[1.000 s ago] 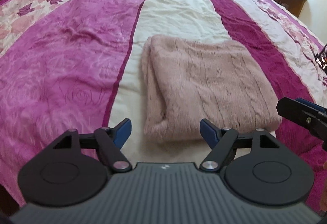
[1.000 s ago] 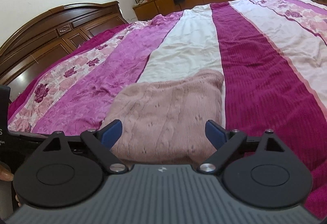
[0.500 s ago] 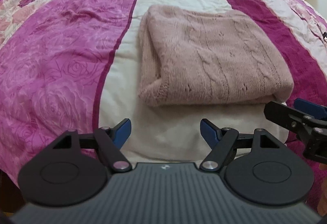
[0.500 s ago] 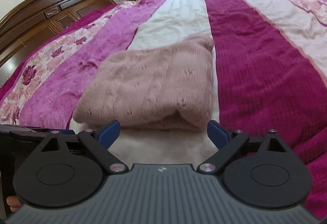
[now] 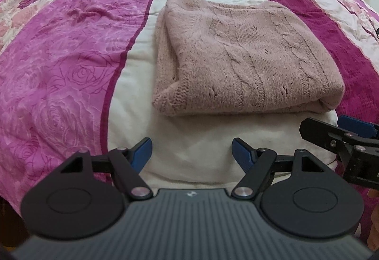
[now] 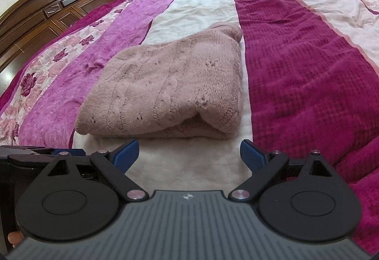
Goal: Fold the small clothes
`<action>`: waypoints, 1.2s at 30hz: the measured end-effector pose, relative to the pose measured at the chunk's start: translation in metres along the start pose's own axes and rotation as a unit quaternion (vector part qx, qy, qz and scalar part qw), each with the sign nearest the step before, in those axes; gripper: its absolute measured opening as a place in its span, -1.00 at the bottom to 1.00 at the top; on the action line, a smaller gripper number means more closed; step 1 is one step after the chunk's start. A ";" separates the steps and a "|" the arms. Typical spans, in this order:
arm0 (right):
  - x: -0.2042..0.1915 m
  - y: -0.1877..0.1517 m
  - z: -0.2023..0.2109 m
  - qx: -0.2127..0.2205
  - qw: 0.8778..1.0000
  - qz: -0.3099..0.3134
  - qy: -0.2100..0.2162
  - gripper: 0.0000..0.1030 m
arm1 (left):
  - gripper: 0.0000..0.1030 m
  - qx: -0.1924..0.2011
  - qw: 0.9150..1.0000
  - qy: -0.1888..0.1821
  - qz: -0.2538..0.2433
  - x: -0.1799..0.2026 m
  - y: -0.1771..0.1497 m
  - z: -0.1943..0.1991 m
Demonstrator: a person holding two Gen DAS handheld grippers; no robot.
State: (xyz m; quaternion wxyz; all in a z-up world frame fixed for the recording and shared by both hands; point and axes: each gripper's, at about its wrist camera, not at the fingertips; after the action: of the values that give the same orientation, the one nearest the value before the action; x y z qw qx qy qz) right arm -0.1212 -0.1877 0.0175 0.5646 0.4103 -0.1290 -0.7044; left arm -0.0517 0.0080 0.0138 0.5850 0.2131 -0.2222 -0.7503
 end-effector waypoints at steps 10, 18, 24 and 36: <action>0.000 -0.001 -0.002 -0.003 1.000 -0.001 0.000 0.86 | 0.47 -0.001 1.000 0.002 -0.001 0.000 0.000 -0.001; 0.000 -0.001 -0.002 -0.003 1.000 -0.001 0.000 0.86 | 0.47 -0.001 1.000 0.005 -0.001 -0.001 0.000 -0.001; 0.000 -0.001 -0.002 -0.003 1.000 -0.001 0.000 0.86 | 0.47 -0.001 1.000 0.005 -0.002 -0.001 0.000 -0.001; 0.000 -0.001 -0.002 -0.004 1.000 -0.002 0.000 0.86 | 0.47 -0.002 1.000 0.009 -0.004 -0.001 0.000 -0.001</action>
State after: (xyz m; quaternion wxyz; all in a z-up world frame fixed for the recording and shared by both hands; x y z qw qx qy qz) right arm -0.1201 -0.1867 0.0153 0.5651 0.4082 -0.1254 -0.7059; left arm -0.0503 0.0091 0.0132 0.5842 0.2194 -0.2150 -0.7512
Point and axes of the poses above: each gripper's, at about its wrist camera, not at the fingertips, and z roughly against the way its jaws point, x to its right, y to its top, and after that the axes turned 6 degrees about -z, right-handed
